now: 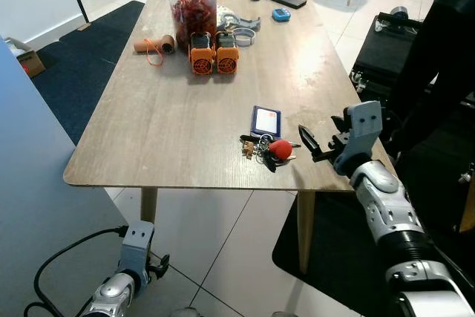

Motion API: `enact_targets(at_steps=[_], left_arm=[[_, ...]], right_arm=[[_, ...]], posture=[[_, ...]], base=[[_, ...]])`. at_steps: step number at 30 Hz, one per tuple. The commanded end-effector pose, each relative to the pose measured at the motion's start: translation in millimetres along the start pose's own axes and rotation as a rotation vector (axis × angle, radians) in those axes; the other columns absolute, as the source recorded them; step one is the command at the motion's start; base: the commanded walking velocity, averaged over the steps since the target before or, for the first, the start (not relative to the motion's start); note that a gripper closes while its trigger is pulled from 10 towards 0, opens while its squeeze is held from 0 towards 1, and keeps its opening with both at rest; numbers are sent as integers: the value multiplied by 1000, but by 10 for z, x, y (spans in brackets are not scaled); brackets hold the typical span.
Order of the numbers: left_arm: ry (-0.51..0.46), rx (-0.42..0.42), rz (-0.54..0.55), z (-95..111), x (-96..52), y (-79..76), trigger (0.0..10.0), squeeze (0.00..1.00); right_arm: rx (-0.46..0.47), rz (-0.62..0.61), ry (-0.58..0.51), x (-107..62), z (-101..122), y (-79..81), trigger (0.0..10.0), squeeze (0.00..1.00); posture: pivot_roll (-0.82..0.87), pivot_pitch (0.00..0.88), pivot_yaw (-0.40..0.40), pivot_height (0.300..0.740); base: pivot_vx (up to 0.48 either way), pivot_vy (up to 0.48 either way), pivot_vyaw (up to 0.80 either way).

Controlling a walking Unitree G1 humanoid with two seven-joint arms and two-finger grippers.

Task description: Hang keys on a hook

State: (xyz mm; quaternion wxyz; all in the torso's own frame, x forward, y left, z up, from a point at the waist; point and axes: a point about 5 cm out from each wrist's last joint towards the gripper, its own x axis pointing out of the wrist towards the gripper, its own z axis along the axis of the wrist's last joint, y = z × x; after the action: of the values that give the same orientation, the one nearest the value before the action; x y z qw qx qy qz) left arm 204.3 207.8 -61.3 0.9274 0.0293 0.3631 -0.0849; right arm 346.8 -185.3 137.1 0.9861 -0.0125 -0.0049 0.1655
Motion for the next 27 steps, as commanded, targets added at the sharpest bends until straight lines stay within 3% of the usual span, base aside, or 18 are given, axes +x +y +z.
enact_targets(at_steps=[1, 11, 18, 19, 20, 21, 23, 24, 25, 26, 27], left_arm=[[8, 15, -28, -8, 14, -65, 10000, 0], [-1, 15, -21, -8, 6, -50, 10000, 0], [2, 7, -15, -54, -22, -33, 10000, 0], [2, 7, -16, -58, -25, -31, 10000, 0], [2, 7, -16, -58, -25, -31, 10000, 0], [3, 7, -16, -60, -26, -29, 10000, 0], [3, 7, -16, -60, -26, -29, 10000, 0], [2, 6, -16, -58, -28, -22, 10000, 0], [2, 6, -16, -58, -28, -22, 10000, 0], [2, 7, -15, -57, -30, -17, 10000, 0], [1, 7, -15, -54, -30, -12, 10000, 0]], right_arm=[[9, 82, 24, 95, -14, 164, 10000, 0], [2, 158, 73, 251, -54, 376, 10000, 0], [11, 168, 149, 265, -180, 466, 10000, 0], [16, 162, 156, 261, -194, 460, 4902, 0], [16, 162, 156, 261, -194, 460, 4902, 0], [22, 158, 159, 259, -202, 455, 3804, 0], [22, 158, 159, 259, -202, 455, 3804, 0], [38, 151, 163, 245, -216, 441, 1333, 0], [38, 151, 163, 245, -216, 441, 1333, 0], [41, 149, 164, 243, -223, 437, 2392, 0], [41, 144, 167, 239, -230, 432, 6902, 0]], posture=[[31, 91, 14, 740], [35, 100, 5, 740], [41, 107, -6, 740], [41, 107, -5, 740], [41, 107, -5, 740], [41, 107, -5, 740], [41, 107, -5, 740], [41, 107, -5, 740], [41, 107, -5, 740], [42, 110, -4, 740], [42, 110, -4, 740]], base=[[0, 0, 0], [0, 0, 0], [0, 0, 0], [0, 0, 0], [0, 0, 0], [0, 0, 0], [0, 0, 0], [0, 0, 0], [0, 0, 0], [0, 0, 0], [0, 0, 0]])
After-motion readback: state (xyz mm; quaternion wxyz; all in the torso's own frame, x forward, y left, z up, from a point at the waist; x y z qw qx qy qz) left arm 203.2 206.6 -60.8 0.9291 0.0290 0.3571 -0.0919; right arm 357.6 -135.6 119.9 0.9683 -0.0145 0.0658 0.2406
